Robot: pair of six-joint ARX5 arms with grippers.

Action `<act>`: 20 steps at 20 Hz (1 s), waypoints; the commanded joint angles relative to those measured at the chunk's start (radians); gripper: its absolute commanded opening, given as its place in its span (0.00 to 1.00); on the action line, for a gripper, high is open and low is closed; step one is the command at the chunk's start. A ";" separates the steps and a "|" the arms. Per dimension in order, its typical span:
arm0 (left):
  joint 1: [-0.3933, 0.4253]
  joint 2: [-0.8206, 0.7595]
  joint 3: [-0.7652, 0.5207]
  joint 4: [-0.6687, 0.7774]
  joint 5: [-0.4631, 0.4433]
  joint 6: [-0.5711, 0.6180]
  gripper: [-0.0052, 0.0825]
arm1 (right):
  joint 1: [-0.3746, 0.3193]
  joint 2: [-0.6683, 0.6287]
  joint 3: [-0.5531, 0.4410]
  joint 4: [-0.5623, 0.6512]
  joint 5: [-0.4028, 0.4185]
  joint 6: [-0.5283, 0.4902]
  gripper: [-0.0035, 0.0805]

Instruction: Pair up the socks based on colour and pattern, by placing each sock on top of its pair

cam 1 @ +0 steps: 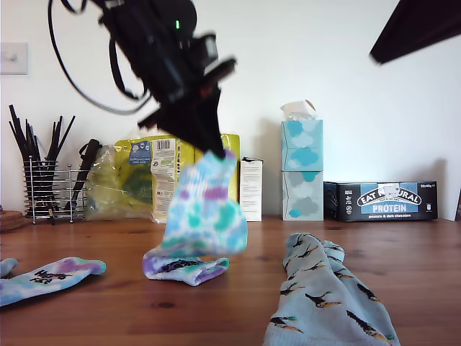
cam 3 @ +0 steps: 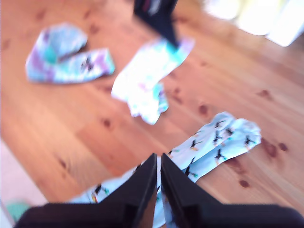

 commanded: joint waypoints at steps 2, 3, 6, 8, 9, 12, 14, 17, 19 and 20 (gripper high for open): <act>-0.010 -0.131 0.009 -0.039 0.010 0.010 0.03 | 0.004 0.068 -0.014 0.025 -0.010 -0.030 0.04; -0.012 -0.160 0.009 -0.060 0.016 0.010 0.03 | 0.004 0.090 -0.014 0.034 -0.009 -0.030 0.04; -0.014 -0.229 0.009 -0.135 0.082 0.010 0.03 | 0.003 0.125 -0.014 0.069 -0.008 -0.034 0.04; -0.026 -0.259 0.009 -0.193 0.130 0.008 0.03 | 0.001 0.125 -0.014 0.097 0.001 -0.034 0.04; -0.034 -0.267 0.009 -0.223 0.151 0.008 0.03 | 0.000 0.124 -0.014 0.105 0.007 -0.037 0.04; -0.068 -0.272 0.009 -0.320 0.212 0.010 0.03 | -0.027 0.116 -0.014 0.105 0.025 -0.038 0.04; -0.099 -0.272 0.009 -0.356 0.241 0.008 0.03 | -0.046 0.105 -0.014 0.104 0.025 -0.037 0.04; -0.131 -0.277 0.009 -0.425 0.276 0.009 0.03 | -0.076 0.071 -0.014 0.100 0.029 -0.038 0.04; -0.139 -0.279 0.009 -0.467 0.288 0.006 0.03 | -0.096 0.047 -0.014 0.094 0.028 -0.038 0.04; -0.144 -0.279 0.009 -0.484 0.302 0.005 0.03 | -0.103 0.036 -0.014 0.089 0.028 -0.038 0.04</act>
